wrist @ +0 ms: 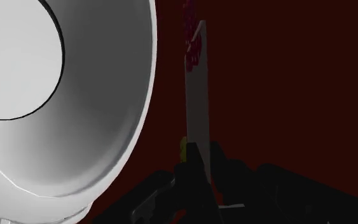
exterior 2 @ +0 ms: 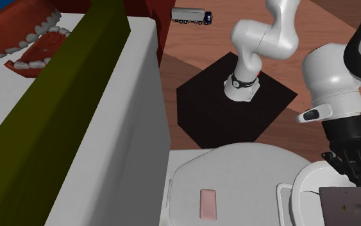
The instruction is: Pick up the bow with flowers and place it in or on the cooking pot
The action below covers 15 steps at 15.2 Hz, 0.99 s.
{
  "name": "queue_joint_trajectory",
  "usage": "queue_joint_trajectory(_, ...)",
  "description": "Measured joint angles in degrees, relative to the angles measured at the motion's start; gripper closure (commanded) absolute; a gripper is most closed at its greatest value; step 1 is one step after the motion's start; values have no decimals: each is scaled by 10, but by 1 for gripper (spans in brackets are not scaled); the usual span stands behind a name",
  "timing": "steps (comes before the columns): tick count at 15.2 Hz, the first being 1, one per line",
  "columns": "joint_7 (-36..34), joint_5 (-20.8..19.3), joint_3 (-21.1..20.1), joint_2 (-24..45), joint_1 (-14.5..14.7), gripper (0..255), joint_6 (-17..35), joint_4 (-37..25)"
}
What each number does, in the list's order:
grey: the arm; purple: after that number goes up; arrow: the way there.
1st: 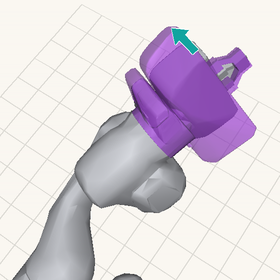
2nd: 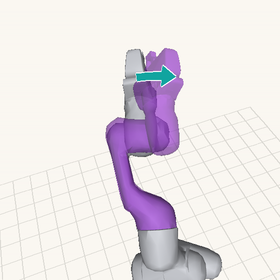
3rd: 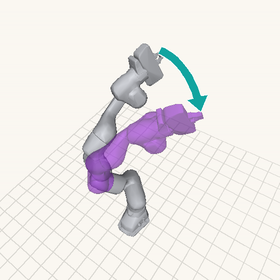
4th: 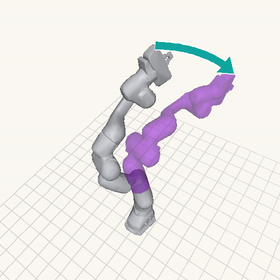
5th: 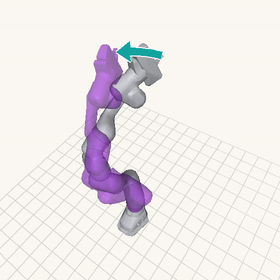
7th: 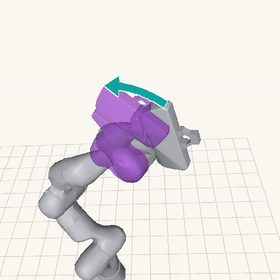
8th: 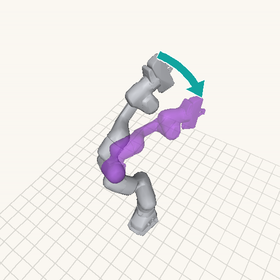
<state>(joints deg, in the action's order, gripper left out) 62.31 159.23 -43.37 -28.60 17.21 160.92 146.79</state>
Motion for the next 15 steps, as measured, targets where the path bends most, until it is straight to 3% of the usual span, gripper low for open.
queue_joint_trajectory(2,-28,12,-94,-7,-75,255,-2,-24)
queue_joint_trajectory(5,-65,15,-170,-28,-142,255,-26,-22)
queue_joint_trajectory(11,-159,15,-290,-108,-243,255,-90,4)
queue_joint_trajectory(15,-253,15,-367,-199,-299,255,-144,22)
